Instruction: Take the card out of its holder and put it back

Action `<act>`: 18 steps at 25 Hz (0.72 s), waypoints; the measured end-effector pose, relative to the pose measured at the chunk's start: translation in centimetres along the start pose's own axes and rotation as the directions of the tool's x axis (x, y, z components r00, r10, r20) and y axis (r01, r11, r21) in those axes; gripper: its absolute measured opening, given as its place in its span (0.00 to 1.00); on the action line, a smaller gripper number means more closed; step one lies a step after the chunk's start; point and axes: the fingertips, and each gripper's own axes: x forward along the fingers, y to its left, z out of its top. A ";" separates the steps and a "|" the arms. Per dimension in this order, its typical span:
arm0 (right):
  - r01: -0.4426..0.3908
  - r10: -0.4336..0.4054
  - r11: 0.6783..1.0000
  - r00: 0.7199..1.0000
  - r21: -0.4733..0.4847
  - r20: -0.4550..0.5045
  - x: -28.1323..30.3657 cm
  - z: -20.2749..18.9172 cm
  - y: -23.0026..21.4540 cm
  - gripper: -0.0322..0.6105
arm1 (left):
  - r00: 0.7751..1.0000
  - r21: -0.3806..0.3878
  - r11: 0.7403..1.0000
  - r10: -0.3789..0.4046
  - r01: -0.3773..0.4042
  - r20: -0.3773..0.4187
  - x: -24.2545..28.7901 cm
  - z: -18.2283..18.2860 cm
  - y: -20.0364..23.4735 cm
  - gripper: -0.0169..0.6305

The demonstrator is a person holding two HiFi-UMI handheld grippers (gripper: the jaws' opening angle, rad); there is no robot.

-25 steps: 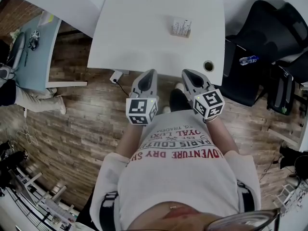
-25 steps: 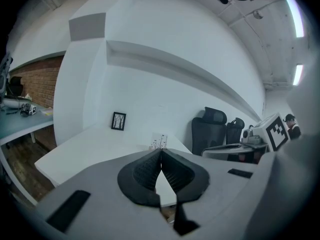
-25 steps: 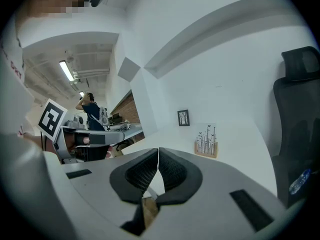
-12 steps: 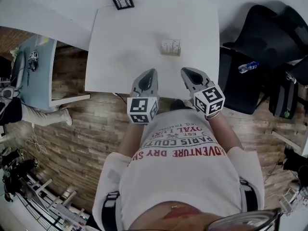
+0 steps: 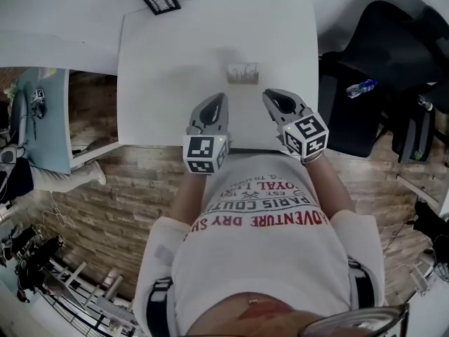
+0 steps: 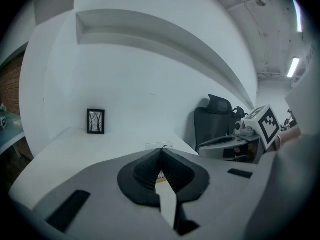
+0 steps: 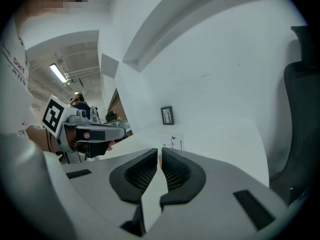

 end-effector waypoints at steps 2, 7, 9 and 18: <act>0.031 -0.031 1.000 0.999 0.003 -0.023 0.9 0.0 -0.8 0.09 | 1.000 0.012 1.000 -0.025 0.025 -0.011 0.8 0.1 0.7 0.06; 0.050 -0.049 0.999 0.995 0.007 -0.084 3.8 -0.6 -2.5 0.20 | 0.998 0.010 0.998 -0.062 0.062 -0.032 2.4 0.1 3.4 0.06; 0.037 -0.038 0.999 0.991 -0.010 -0.128 4.9 -1.2 -3.1 0.32 | 0.996 0.003 0.997 -0.073 0.074 -0.046 2.9 -0.2 3.9 0.06; -0.095 0.069 0.984 0.983 -0.153 -0.167 8.2 0.0 -5.0 0.32 | 0.989 -0.014 0.994 -0.105 0.104 -0.105 5.0 -1.7 5.0 0.06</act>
